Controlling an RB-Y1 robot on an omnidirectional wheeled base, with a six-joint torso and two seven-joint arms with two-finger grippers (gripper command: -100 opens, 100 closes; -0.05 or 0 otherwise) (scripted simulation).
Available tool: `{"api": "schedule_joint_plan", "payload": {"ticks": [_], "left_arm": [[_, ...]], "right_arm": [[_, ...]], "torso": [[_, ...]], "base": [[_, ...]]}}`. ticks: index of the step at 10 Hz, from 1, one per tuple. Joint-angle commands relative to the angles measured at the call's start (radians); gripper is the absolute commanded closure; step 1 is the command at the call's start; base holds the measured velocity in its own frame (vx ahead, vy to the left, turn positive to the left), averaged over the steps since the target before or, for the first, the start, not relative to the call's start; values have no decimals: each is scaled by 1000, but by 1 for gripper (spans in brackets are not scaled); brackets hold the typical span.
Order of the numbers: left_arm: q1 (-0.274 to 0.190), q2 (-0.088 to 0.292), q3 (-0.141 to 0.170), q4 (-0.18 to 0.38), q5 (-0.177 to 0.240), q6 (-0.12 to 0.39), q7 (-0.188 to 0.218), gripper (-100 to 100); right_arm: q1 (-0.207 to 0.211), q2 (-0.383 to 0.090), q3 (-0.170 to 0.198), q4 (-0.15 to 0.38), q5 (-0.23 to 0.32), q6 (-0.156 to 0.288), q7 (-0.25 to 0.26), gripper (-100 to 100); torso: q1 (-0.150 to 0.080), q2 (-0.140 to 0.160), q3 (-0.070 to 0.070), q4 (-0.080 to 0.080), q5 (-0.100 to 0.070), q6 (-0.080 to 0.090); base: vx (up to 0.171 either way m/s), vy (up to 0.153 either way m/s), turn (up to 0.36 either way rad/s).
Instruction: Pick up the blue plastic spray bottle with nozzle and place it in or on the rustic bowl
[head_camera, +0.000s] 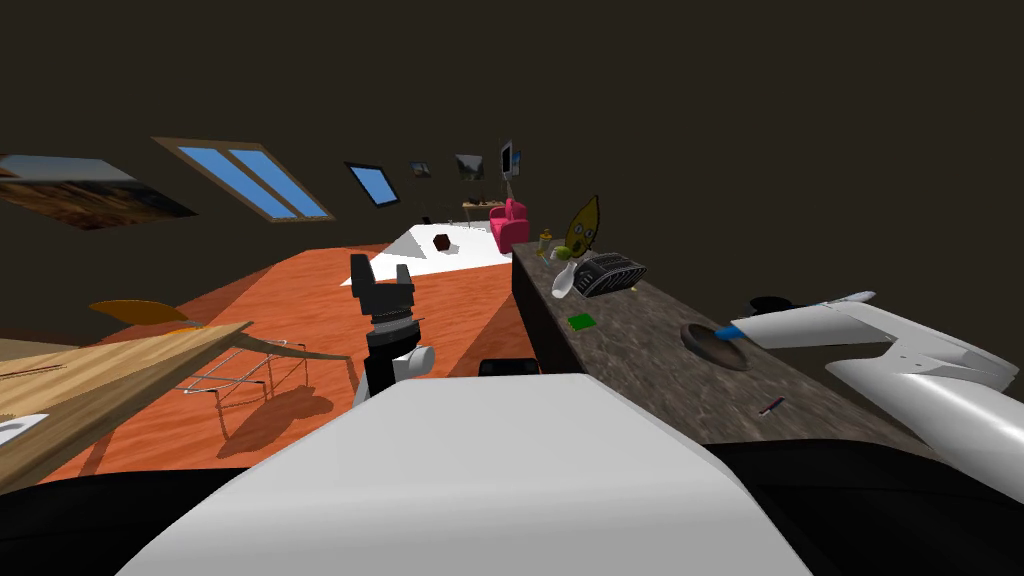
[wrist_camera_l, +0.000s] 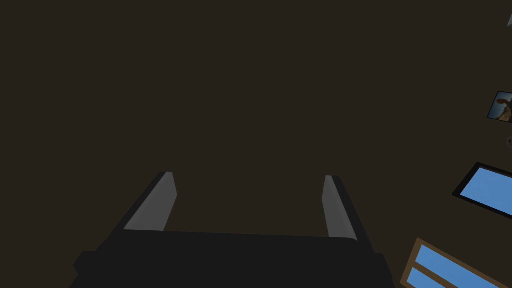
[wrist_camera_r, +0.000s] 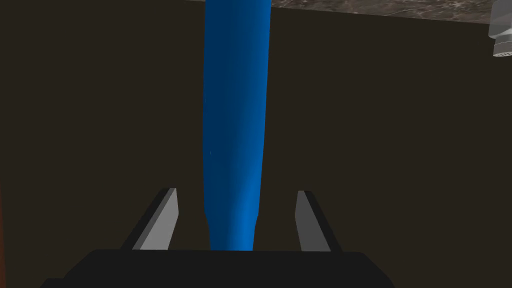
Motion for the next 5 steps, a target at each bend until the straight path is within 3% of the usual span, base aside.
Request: {"api": "schedule_joint_plan", "payload": {"ticks": [1,4,5], "left_arm": [[0,0,0,0,0,0,0,0],[0,0,0,0,0,0,0,0],[0,0,0,0,0,0,0,0]], "right_arm": [[0,0,0,0,0,0,0,-100],[0,0,0,0,0,0,0,-100],[0,0,0,0,0,0,0,0]], "torso": [[0,0,0,0,0,0],[2,-1,-1,0,1,0],[2,-1,-1,0,1,0]], "base": [[-3,-5,1],[0,0,0],[0,0,0]]}}
